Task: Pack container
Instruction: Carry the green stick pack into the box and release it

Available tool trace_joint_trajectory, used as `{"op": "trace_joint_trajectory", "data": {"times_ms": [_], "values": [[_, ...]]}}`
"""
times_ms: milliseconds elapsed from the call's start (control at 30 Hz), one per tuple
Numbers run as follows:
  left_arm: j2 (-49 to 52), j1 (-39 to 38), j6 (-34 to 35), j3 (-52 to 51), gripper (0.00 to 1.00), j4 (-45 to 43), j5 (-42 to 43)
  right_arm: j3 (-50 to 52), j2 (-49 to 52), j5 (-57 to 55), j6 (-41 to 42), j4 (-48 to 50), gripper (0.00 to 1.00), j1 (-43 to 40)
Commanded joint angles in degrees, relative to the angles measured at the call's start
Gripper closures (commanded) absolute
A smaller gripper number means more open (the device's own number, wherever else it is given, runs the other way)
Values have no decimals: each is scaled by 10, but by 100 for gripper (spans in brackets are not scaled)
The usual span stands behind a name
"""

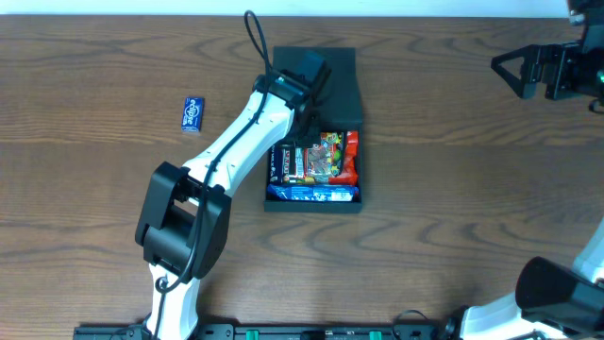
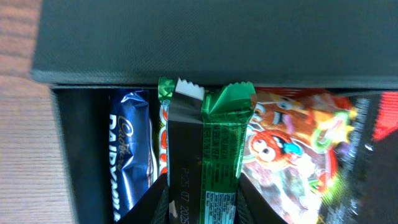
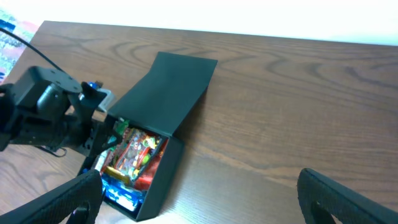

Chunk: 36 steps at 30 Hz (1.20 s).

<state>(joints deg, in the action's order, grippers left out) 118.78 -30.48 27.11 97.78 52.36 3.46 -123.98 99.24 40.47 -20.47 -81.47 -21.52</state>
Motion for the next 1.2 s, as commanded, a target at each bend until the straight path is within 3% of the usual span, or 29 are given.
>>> {"op": "trace_joint_trajectory", "data": {"times_ms": [0,267,367,600,667,767,1000,1167], "values": [[3,1,23,-22,93,-16,-7,3,-13,12,5,-2,1,-2],[16,1,12,-32,91,-24,-11,3,-13,12,5,-2,1,-2],[19,1,12,-32,81,-26,-24,3,-13,12,5,-2,1,-2],[18,1,-3,-32,73,-30,-58,3,-13,12,5,-2,1,-2],[18,1,-3,-32,69,-30,-58,3,-13,12,5,-2,1,-2],[18,1,-3,-32,46,-30,-50,3,-13,12,5,-2,1,-2],[3,4,-19,-12,50,-13,-3,3,-13,12,5,-2,1,-2],[-47,6,-48,54,51,17,-74,3,-13,12,5,-4,1,-2]]}}
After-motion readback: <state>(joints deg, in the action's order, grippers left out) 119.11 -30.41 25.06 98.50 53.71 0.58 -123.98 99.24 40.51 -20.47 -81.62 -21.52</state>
